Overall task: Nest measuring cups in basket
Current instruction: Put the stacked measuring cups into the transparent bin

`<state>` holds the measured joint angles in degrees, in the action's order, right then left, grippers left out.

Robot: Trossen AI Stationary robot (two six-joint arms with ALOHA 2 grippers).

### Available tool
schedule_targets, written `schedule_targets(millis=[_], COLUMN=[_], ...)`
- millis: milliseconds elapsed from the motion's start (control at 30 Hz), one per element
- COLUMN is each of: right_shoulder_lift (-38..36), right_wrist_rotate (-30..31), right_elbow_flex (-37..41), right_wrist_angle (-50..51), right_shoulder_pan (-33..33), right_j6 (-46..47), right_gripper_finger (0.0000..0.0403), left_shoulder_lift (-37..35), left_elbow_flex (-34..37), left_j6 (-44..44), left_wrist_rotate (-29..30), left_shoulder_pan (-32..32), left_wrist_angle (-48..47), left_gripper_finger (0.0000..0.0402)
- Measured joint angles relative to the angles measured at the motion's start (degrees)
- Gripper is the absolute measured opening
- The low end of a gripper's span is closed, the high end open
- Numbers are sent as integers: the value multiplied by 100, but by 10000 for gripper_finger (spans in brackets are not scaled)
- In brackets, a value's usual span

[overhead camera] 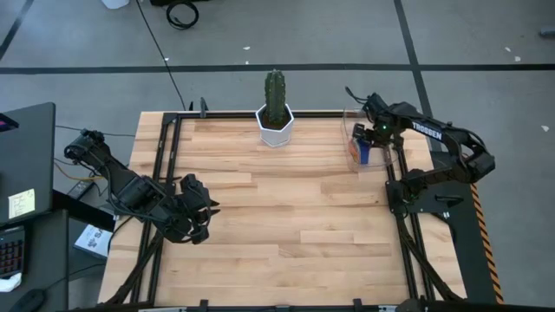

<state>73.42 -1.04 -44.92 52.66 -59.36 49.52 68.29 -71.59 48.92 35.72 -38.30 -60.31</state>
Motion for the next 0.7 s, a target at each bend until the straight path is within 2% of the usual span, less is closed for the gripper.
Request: schedule_targets(millis=[467,700], right_shoulder_lift=[14,20], right_wrist_rotate=[52,89], right_elbow_flex=[10,25], right_wrist_angle=[76,112], right_shoulder_pan=[-89,-78], right_j6=[-51,-180], right_gripper_finger=[85,105], left_shoulder_lift=[0,0], left_elbow_flex=[0,0], left_j6=[2,1], left_wrist_rotate=[2,0], left_shoulder_pan=[-2,-2], left_wrist_angle=[32,28], left_gripper_finger=[91,91])
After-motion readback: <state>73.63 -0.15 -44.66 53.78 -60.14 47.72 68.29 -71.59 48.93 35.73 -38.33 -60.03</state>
